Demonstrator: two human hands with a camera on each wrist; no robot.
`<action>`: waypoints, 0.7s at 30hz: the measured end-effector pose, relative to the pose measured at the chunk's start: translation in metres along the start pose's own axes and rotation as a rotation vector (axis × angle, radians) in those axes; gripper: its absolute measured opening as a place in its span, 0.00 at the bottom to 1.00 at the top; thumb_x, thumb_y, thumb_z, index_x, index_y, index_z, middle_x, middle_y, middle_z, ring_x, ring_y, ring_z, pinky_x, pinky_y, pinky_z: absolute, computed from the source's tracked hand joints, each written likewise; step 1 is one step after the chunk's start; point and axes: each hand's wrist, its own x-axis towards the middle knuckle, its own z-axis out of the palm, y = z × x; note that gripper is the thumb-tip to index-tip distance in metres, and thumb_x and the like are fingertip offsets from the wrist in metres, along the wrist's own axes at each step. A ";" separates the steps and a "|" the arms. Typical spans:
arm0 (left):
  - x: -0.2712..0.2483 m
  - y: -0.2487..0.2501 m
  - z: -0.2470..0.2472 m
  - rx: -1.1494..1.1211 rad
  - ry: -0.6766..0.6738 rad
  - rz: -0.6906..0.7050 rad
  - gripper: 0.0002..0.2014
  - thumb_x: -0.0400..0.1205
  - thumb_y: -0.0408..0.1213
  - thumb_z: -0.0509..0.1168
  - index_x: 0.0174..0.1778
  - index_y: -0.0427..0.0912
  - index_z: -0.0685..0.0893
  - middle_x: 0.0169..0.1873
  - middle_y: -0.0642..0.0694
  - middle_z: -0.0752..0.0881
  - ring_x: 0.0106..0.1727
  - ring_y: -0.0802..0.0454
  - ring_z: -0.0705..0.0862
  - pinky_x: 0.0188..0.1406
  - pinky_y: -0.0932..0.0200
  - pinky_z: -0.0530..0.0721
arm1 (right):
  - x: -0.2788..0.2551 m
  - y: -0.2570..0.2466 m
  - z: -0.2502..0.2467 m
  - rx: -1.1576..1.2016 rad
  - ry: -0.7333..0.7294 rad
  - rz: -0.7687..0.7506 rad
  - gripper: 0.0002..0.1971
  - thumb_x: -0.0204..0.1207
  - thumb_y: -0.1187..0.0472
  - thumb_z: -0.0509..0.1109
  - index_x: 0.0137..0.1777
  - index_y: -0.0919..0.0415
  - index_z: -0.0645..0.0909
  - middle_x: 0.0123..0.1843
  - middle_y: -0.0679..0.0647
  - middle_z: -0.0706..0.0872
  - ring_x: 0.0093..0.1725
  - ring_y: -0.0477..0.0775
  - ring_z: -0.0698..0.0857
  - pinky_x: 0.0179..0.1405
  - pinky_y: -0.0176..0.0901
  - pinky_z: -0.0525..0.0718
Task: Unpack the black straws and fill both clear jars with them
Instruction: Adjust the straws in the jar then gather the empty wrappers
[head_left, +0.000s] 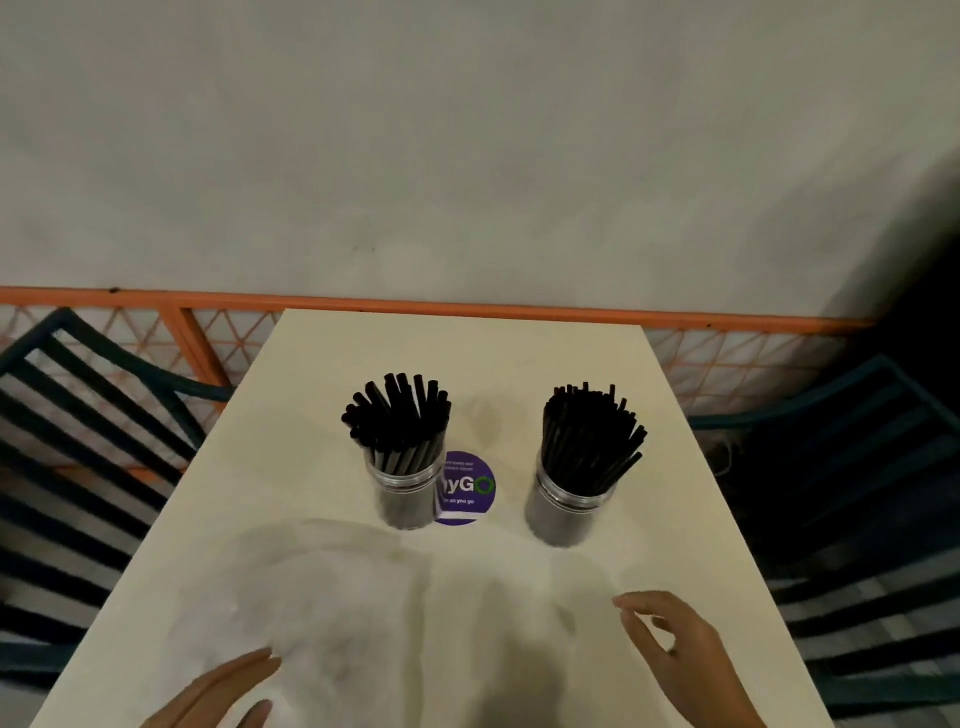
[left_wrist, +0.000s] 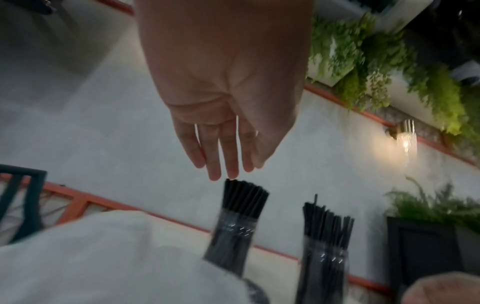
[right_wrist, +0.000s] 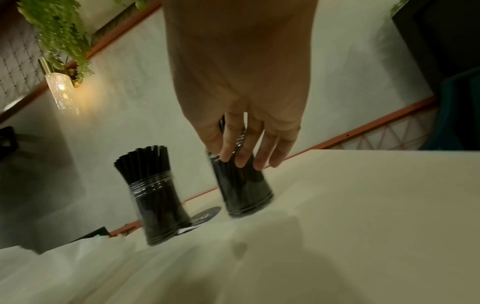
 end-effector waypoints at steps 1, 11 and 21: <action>0.000 0.030 -0.001 -0.006 0.029 0.032 0.11 0.73 0.57 0.65 0.50 0.65 0.84 0.58 0.82 0.74 0.64 0.71 0.75 0.59 0.88 0.67 | 0.005 0.003 -0.011 0.030 -0.008 0.033 0.13 0.66 0.48 0.77 0.47 0.29 0.82 0.51 0.30 0.85 0.53 0.37 0.83 0.53 0.26 0.80; 0.088 0.180 0.100 -0.394 -0.289 0.007 0.56 0.53 0.68 0.73 0.76 0.56 0.58 0.71 0.66 0.69 0.72 0.68 0.69 0.68 0.72 0.67 | 0.111 -0.020 -0.053 0.127 -0.195 -0.031 0.67 0.47 0.38 0.81 0.81 0.53 0.44 0.80 0.48 0.59 0.79 0.45 0.57 0.77 0.45 0.59; 0.180 0.203 0.141 -0.465 -0.402 0.017 0.63 0.55 0.56 0.80 0.80 0.50 0.46 0.75 0.57 0.64 0.74 0.64 0.62 0.69 0.68 0.62 | 0.150 -0.050 -0.037 0.325 -0.196 -0.176 0.42 0.47 0.36 0.82 0.61 0.19 0.63 0.62 0.24 0.76 0.68 0.35 0.75 0.64 0.33 0.76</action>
